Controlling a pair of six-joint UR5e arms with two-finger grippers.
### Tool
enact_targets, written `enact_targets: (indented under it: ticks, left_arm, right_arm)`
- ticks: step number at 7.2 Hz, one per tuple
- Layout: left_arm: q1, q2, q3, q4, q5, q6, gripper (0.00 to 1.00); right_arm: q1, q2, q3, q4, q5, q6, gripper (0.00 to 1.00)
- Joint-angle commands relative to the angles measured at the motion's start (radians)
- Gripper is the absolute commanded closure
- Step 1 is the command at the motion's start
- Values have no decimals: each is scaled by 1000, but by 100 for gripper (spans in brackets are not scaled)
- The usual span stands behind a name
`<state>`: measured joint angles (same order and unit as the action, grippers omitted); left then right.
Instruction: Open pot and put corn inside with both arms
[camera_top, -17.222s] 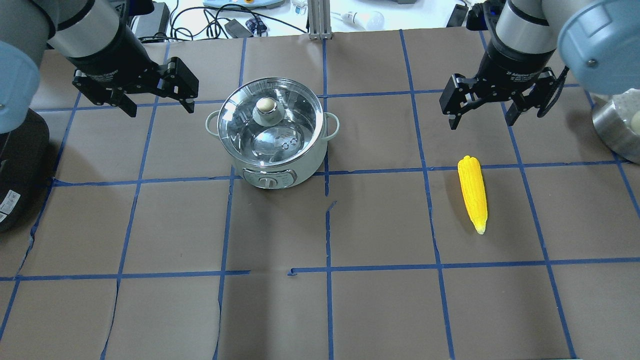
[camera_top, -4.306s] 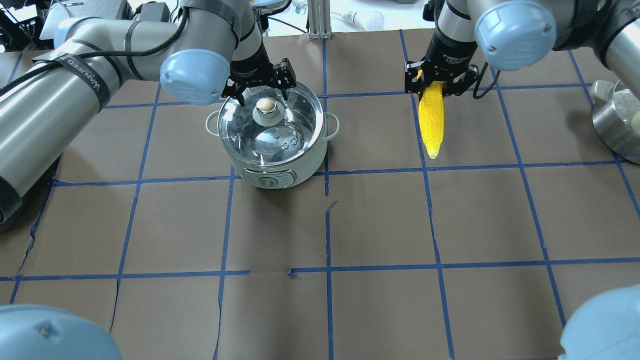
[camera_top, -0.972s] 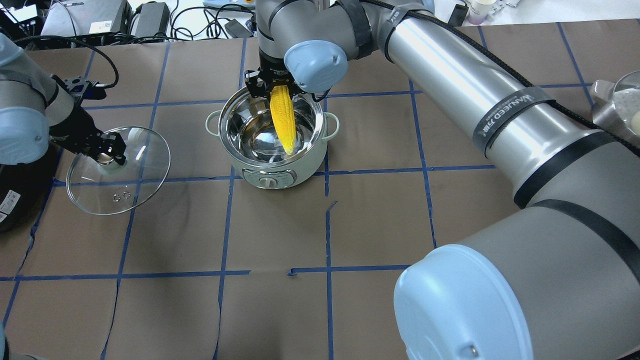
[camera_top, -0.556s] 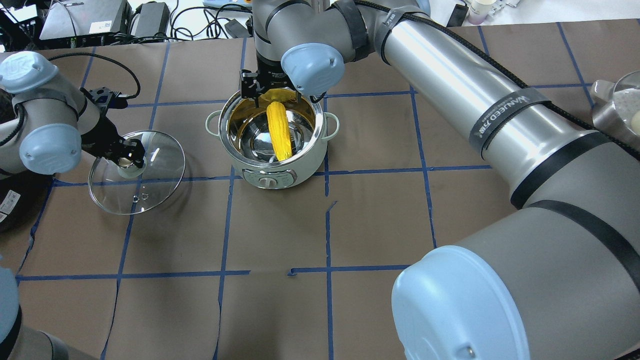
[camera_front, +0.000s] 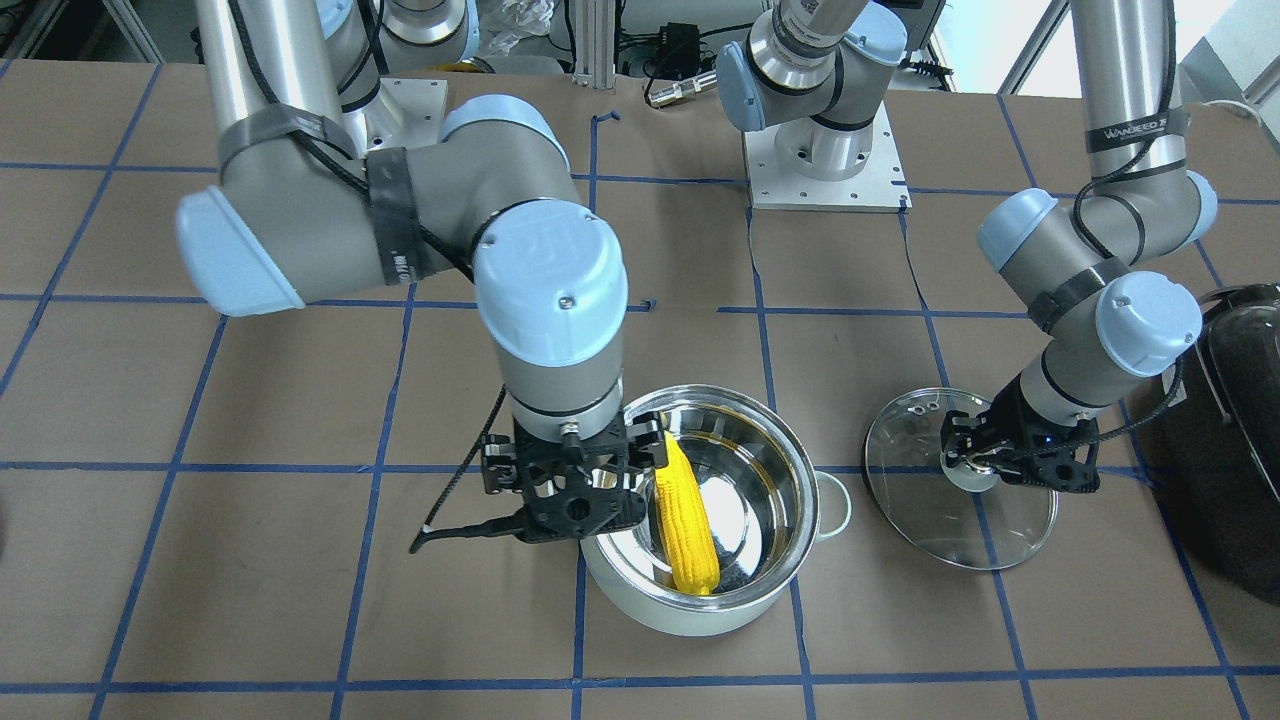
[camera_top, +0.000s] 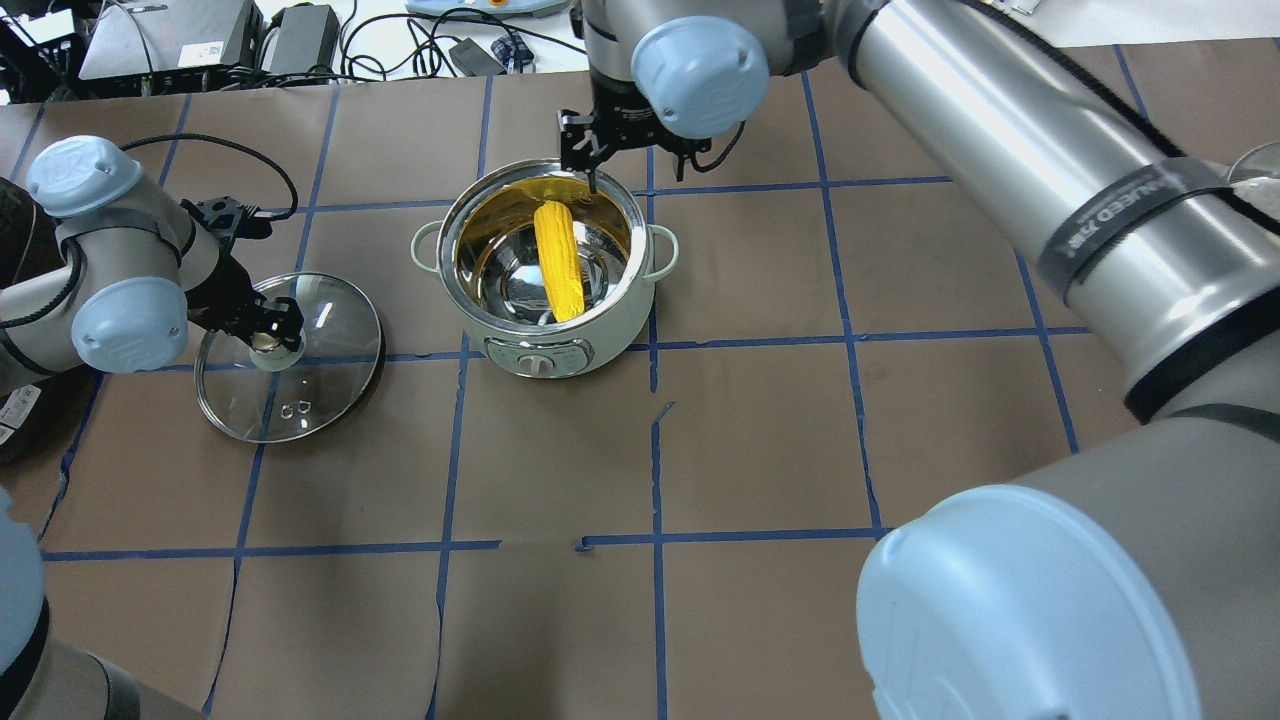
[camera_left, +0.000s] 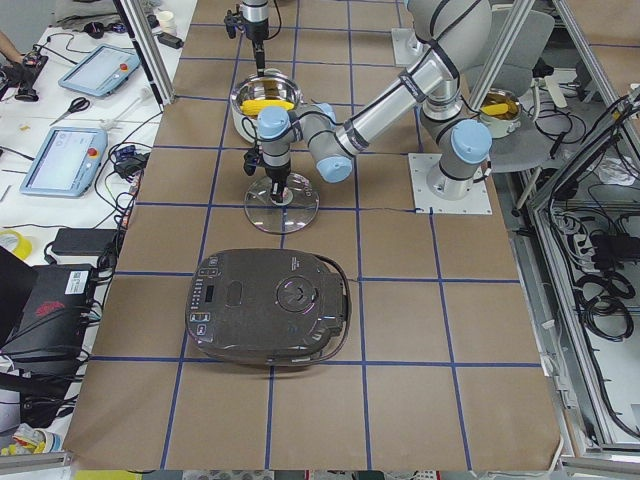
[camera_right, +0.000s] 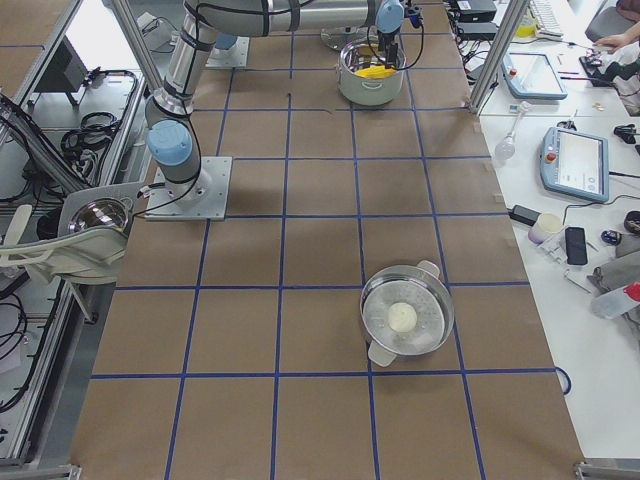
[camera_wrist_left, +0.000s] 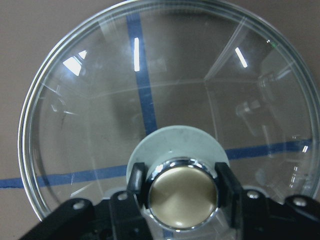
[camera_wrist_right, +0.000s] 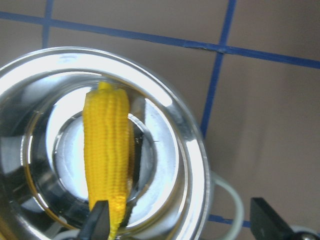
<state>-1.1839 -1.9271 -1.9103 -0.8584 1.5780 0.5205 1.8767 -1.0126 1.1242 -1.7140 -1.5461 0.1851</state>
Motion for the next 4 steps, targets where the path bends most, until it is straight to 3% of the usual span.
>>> enact_targets:
  ticks: [1,2,4]
  left_arm:
    - [-5,38,22,-19,5,1,0]
    - [-25,77,72,-163,5,0,0]
    - [-121,173,298,-574,7,-42,0]
  right_arm:
    - [-144,-140,70,137,-23,-88,0]
    - [-218,-229,171,120,-16,-122,0]
    - [-353,-367,310,116,-23,-321,0]
